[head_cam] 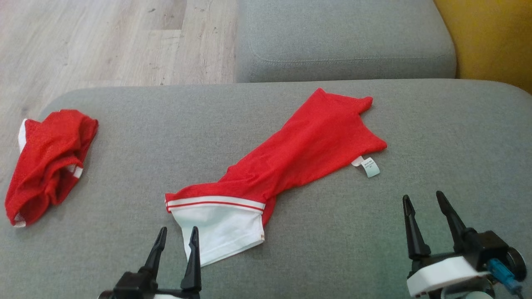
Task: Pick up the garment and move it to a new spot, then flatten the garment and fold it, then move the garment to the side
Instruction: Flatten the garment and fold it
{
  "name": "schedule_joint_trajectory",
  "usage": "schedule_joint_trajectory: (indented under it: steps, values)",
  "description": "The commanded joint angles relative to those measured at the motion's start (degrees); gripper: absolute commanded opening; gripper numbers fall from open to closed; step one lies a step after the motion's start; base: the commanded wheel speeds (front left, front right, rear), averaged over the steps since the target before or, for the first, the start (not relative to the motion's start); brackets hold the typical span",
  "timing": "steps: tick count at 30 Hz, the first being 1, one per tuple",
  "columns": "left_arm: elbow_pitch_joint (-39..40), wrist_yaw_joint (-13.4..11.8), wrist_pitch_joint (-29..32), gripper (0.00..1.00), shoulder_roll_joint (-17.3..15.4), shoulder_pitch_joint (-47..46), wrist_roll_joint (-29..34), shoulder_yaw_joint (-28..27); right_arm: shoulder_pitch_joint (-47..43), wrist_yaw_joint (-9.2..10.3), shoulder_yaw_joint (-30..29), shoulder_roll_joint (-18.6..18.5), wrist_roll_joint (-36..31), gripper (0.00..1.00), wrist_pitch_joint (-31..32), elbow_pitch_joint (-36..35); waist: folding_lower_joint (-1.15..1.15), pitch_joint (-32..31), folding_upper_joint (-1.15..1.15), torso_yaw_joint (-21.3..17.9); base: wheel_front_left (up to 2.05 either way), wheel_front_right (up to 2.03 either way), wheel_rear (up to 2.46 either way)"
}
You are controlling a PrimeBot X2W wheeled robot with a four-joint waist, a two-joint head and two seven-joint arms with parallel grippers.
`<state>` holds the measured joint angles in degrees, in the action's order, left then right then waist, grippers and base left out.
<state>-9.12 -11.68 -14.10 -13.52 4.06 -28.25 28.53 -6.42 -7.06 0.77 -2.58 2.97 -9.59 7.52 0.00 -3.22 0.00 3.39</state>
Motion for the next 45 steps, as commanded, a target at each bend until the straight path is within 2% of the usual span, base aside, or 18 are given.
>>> schedule_joint_trajectory:
  steps: [1,7,9,18,26,27,28,30,31,37,40,43,45]
  values:
    - [1.80,-0.35,0.09,1.00,-0.59,-2.05,0.05,-1.73,2.68,-0.43,1.05,-0.30,0.30,1.00,-0.65,-1.65,0.00,0.09,0.00,0.00,0.00,0.00,0.00]
    - [-1.49,-0.63,4.22,1.00,0.06,-2.03,-1.34,-0.71,3.22,-0.43,1.37,-0.30,0.53,1.00,-0.49,-1.30,0.00,1.53,0.00,-0.37,0.00,0.00,0.00]
    - [-3.71,-0.82,5.90,1.00,1.19,-2.55,-2.92,-1.02,3.59,-0.43,1.69,-0.30,0.42,1.00,-0.38,-1.30,0.00,2.23,0.00,-0.80,0.00,0.00,0.00]
    - [-12.02,-4.13,10.26,1.00,4.55,-6.59,-6.11,-3.06,4.92,-0.43,1.61,-0.30,-0.57,1.00,0.31,-1.96,0.00,5.97,0.00,-3.39,0.00,0.00,0.00]
    - [-15.90,-4.08,12.80,1.00,5.44,-8.41,-6.36,-1.70,5.60,-0.43,1.08,-0.30,-1.03,1.00,0.29,-2.34,0.00,7.69,0.00,-3.96,0.00,0.00,0.00]
    - [-16.03,-4.01,13.14,0.93,5.55,-8.45,-6.34,-1.39,5.64,-0.43,0.99,-0.30,-1.07,1.00,0.29,-2.37,0.00,7.84,0.00,-3.87,0.00,0.00,0.00]
    - [-15.96,-4.03,13.33,0.63,5.68,-8.51,-6.27,-1.12,5.75,-0.43,0.86,-0.30,-1.14,1.00,0.32,-2.34,0.00,8.01,0.00,-3.72,0.00,0.00,0.00]
    - [-15.64,-3.89,13.62,0.16,5.77,-8.62,-6.01,-0.48,6.13,-0.43,0.73,-0.30,-1.30,1.00,0.51,-2.08,0.00,8.35,0.00,-3.30,0.00,0.00,0.00]
    - [-15.39,-3.79,13.64,0.00,5.74,-8.70,-5.83,-0.19,6.44,-0.43,0.67,-0.30,-1.33,1.00,0.72,-1.87,0.00,8.55,0.00,-3.02,0.00,0.00,0.00]
    - [-12.46,-3.59,11.81,0.00,5.29,-9.26,-4.80,0.29,10.98,-0.43,-0.71,-0.30,-1.48,1.00,4.44,0.59,0.00,9.78,0.00,-1.14,0.00,0.00,0.00]
    - [-9.87,-3.99,10.14,0.00,4.71,-9.85,-3.97,0.00,16.50,-0.43,-3.01,-0.30,-2.48,1.00,8.37,3.29,0.00,10.89,0.00,0.51,0.00,0.00,0.00]
    - [-6.89,-4.45,8.87,0.00,4.19,-10.44,-3.25,-0.30,22.92,-0.43,-6.01,-0.43,-4.68,1.00,12.47,7.24,0.00,12.25,0.00,2.41,0.00,0.00,0.00]
    - [-4.01,-4.68,8.26,0.00,3.88,-11.13,-2.53,-0.15,28.84,-0.43,-8.19,-1.48,-5.77,1.00,15.84,12.57,0.00,13.82,0.00,4.46,0.00,0.00,0.00]
